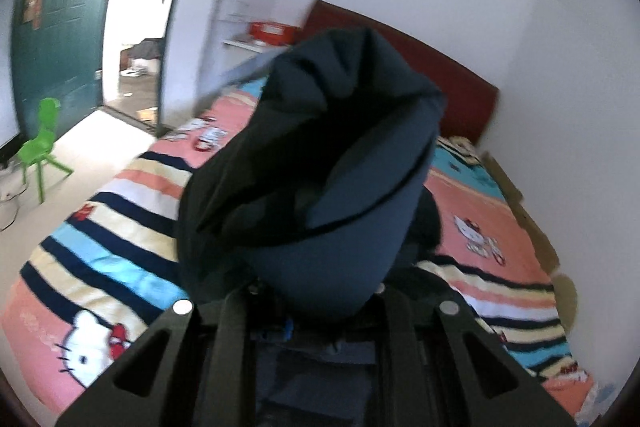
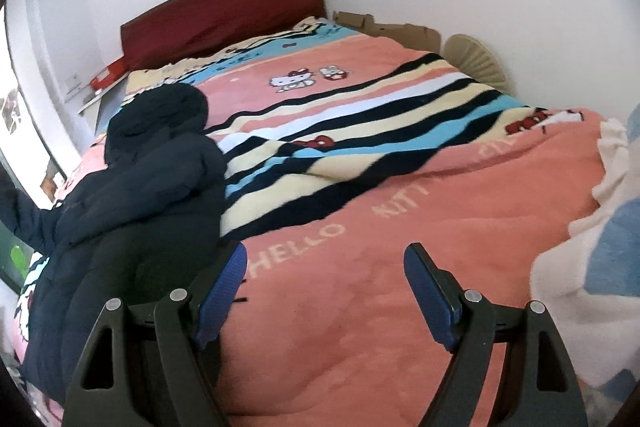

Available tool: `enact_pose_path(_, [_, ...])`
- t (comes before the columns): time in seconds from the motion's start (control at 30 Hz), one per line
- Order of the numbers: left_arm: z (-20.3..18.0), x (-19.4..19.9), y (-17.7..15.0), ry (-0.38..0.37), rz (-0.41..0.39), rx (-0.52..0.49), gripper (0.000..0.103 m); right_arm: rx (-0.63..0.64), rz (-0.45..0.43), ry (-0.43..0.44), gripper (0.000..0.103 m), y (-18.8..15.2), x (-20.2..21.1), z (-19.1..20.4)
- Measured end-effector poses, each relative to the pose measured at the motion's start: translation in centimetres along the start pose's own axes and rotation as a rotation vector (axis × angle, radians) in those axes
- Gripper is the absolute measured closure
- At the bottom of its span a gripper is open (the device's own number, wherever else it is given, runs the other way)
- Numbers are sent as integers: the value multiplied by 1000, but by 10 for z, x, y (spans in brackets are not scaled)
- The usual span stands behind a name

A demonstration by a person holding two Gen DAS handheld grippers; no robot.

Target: Fold large clothes

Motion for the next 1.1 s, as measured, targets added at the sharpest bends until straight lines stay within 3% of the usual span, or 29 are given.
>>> enact_pose_path(0.27, [-124, -43, -26, -112, 81, -132, 89, -48, -22, -27, 23, 14, -3, -24])
enact_pose_path(0.5, [-212, -98, -94, -136, 213, -267, 89, -63, 15, -48, 22, 3, -23, -37])
enact_pose_path(0.7, [-224, -143, -147, -125, 320, -306, 87, -55, 46, -58, 22, -7, -36, -37])
enact_pose_path(0.83, [-226, -150, -171, -147, 364, -345, 76, -48, 49, -57, 22, -9, -37, -34])
enact_pose_path(1.0, [-232, -142, -179, -168, 380, -391, 67, -50, 55, -62, 22, -12, -36, -33])
enact_pose_path(1.1, [-235, -132, -175, -204, 374, -390, 55, -47, 51, -59, 22, -12, -33, -29])
Point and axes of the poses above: each gripper's, at about its wrist camera, not at the fingertips, and x roughly against the way its jaws point, z to its left, y to its top, the point moved 10 cm from there along -x, roughly the way its jaws point, and after that the axes turned 14 degrees about -x, right-handed, at the moved point
